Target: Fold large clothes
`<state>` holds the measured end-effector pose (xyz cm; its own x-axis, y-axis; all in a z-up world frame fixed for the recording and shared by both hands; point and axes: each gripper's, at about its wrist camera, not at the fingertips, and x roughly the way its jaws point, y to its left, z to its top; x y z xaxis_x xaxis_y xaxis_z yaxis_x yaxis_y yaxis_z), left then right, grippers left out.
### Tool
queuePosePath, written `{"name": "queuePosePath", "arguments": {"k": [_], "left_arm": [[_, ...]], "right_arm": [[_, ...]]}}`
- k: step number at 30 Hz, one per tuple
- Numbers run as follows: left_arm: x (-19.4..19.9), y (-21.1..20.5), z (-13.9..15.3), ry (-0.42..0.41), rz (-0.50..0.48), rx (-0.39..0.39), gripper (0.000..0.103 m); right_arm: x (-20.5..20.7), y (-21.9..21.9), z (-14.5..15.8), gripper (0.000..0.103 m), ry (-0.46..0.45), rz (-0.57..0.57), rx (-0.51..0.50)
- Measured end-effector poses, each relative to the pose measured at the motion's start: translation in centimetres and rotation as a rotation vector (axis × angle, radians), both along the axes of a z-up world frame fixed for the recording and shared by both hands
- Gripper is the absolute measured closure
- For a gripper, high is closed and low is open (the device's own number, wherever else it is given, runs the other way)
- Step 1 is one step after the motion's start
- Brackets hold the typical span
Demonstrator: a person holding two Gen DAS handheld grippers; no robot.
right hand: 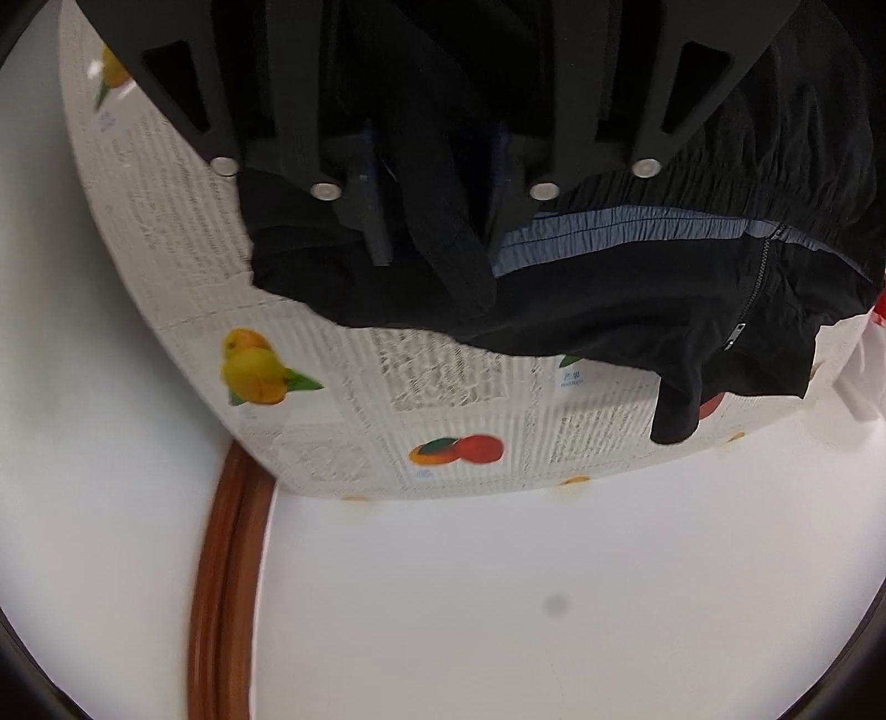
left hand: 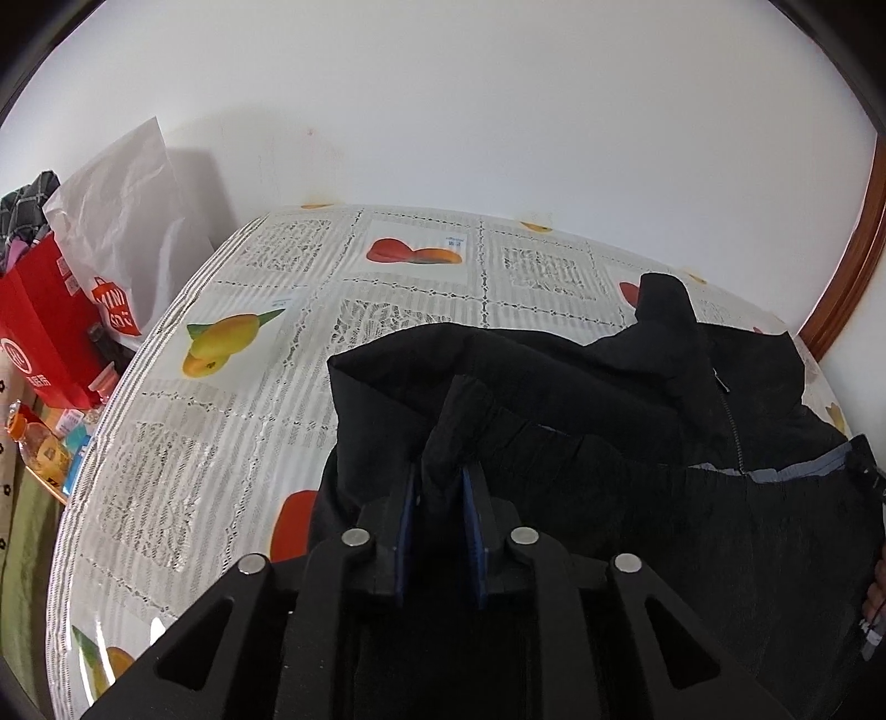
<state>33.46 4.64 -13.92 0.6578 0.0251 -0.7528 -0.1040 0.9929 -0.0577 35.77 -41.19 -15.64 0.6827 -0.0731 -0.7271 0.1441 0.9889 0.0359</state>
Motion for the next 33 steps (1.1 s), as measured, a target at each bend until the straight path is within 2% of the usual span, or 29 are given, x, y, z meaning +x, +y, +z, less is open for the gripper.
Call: {"name": "queuePosePath", "arguments": {"k": [3, 9, 11, 13, 17, 21, 24, 28, 30, 33], "left_arm": [[-0.8, 0.1, 0.4, -0.003, -0.006, 0.011, 0.073], [-2.8, 0.1, 1.0, -0.015, -0.018, 0.024, 0.067], [-3.2, 0.2, 1.2, -0.014, -0.018, 0.022, 0.067], [-3.6, 0.4, 1.3, -0.014, -0.017, 0.020, 0.066], [-4.4, 0.6, 1.5, -0.020, -0.019, 0.026, 0.058], [-5.2, 0.6, 1.7, -0.021, -0.027, 0.029, 0.057], [-6.3, 0.9, 1.7, -0.021, -0.029, 0.021, 0.057], [-8.2, 1.7, 1.4, -0.018, -0.029, 0.017, 0.054], [-9.7, 2.3, 1.2, -0.016, -0.028, 0.004, 0.054], [-11.8, 3.0, 0.8, -0.009, -0.035, -0.002, 0.053]], "right_arm": [[-1.7, 0.2, 1.2, 0.059, -0.034, 0.015, 0.002], [-3.6, 2.6, 1.2, 0.055, -0.007, 0.124, -0.027], [-3.0, 3.1, 0.1, 0.060, 0.027, 0.105, -0.085], [-2.1, 3.0, -0.9, 0.078, 0.063, 0.070, -0.115], [-0.6, 2.4, -1.5, 0.080, 0.073, 0.031, -0.126], [-0.7, 2.5, -0.9, 0.080, 0.070, 0.017, -0.119], [-2.3, 2.9, 0.2, 0.077, 0.049, 0.003, -0.101], [-5.4, 4.5, 2.2, 0.059, 0.006, 0.007, -0.098], [-7.6, 5.4, 2.7, 0.056, -0.028, 0.036, -0.069], [-10.3, 6.2, 1.9, 0.055, -0.044, 0.080, -0.056]]}}
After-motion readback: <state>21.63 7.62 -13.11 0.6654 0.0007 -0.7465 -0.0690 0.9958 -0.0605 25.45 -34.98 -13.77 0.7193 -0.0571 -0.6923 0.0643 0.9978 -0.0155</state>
